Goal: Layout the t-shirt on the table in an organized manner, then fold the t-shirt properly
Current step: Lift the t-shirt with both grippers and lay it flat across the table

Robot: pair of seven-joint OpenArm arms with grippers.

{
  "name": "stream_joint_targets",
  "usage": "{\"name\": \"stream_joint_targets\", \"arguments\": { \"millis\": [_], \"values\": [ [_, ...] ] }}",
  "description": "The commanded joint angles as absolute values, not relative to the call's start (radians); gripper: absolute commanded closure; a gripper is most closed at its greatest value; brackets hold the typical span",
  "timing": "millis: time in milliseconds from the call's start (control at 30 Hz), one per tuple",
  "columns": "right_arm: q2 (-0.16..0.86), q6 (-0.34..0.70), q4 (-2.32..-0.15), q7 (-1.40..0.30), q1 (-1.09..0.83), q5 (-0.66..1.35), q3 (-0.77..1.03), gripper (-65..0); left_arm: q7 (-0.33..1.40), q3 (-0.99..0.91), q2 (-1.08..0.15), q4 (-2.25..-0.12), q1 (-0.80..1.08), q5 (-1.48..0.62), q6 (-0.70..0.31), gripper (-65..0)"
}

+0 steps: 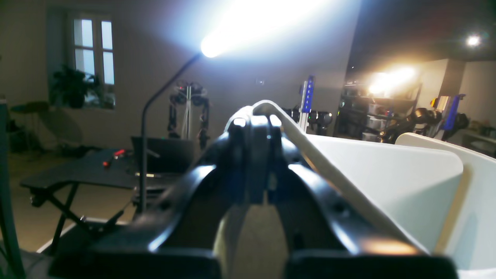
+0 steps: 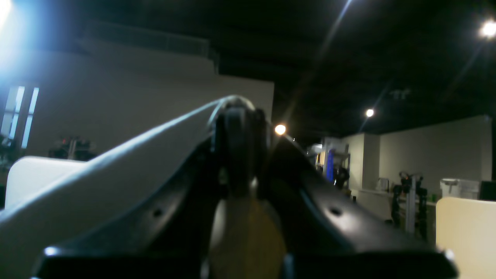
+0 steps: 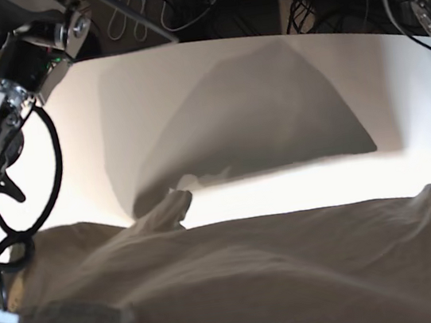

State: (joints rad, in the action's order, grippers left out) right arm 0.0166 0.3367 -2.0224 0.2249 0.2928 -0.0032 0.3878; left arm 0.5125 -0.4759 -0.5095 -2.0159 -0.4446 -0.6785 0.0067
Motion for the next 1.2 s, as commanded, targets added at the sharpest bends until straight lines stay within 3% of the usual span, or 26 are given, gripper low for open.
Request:
{"name": "stream_joint_targets", "arguments": {
  "millis": [0,300,567,933,1033,1167],
  "values": [
    [0.028,0.340,-2.040,0.243,0.332,0.002,0.386,0.0,0.483,-0.503,-0.524,-2.028,-0.464,-0.674,0.013,-0.3],
    [0.065,0.340,-1.968,-0.038,0.429,0.002,0.381,0.0,0.484,-0.507,-0.447,-2.002,-0.355,-0.662,0.013,-0.3],
    [0.119,0.340,-1.580,-0.099,0.519,0.001,0.295,0.0,0.475,-0.458,-0.378,-1.747,-0.360,-0.599,0.005,-0.3],
    [0.159,0.340,-1.000,-0.102,0.730,-0.001,0.248,0.0,0.473,-0.309,-0.377,-1.300,-0.567,-0.587,0.004,-1.0],
    [0.196,0.340,-0.862,-0.102,0.771,-0.001,0.202,-4.0,0.473,-0.275,-0.377,-1.202,-0.625,-0.584,0.004,-8.6],
    [0.213,0.340,-0.825,-0.099,0.769,-0.001,0.148,-16.5,0.473,-0.262,-0.377,-1.130,-0.662,-0.582,0.004,-29.5]
  ]
}}
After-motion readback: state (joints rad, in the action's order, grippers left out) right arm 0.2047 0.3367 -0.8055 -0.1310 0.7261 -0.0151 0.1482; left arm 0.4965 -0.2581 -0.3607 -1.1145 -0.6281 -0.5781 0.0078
